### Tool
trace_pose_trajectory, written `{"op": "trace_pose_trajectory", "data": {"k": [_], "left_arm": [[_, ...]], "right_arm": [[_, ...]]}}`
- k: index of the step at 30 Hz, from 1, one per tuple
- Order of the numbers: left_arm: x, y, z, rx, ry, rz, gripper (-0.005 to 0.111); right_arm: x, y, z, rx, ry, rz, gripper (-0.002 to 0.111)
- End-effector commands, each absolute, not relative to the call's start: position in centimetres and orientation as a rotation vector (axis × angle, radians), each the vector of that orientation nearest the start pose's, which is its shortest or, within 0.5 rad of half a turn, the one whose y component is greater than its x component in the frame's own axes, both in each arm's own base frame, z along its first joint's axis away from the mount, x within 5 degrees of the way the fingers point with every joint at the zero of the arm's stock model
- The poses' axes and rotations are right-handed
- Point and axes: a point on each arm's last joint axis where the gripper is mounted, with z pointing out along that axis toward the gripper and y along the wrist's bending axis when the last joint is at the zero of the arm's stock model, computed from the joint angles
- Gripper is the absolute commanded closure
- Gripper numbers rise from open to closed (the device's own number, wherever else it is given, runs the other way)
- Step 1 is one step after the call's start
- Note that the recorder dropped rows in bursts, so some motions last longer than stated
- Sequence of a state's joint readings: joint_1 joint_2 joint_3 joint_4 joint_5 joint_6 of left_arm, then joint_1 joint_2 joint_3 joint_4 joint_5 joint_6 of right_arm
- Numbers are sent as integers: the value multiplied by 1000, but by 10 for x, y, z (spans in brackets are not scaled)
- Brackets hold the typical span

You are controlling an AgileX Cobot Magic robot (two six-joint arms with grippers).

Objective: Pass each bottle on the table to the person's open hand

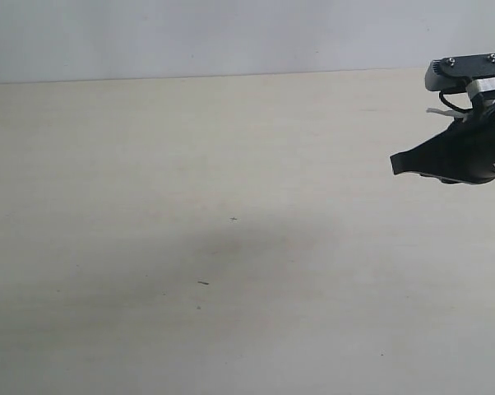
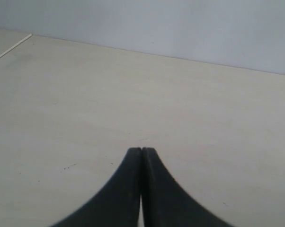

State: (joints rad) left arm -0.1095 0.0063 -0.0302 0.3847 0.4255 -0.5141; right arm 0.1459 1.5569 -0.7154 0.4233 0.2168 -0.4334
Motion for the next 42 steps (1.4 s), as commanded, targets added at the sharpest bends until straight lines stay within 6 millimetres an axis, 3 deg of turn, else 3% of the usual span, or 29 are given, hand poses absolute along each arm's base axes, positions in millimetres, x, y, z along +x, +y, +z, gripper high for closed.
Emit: {"op": "trace_pose_trajectory", "data": {"k": [1, 7, 33, 37, 42], "left_arm": [[53, 3, 181, -91, 1856, -83, 104], [53, -3, 181, -66, 1843, -162, 104], [53, -3, 181, -65, 1845, -160, 104], [53, -3, 181, -65, 1845, -160, 104], [53, -3, 181, -65, 1845, -160, 104]], "right_arm": [[281, 49, 178, -247, 2497, 153, 108], [281, 49, 178, -247, 2497, 153, 108], [280, 49, 181, -247, 2488, 153, 108], [272, 48, 210, -245, 2391, 159, 108], [233, 42, 290, -230, 2081, 162, 108]]}}
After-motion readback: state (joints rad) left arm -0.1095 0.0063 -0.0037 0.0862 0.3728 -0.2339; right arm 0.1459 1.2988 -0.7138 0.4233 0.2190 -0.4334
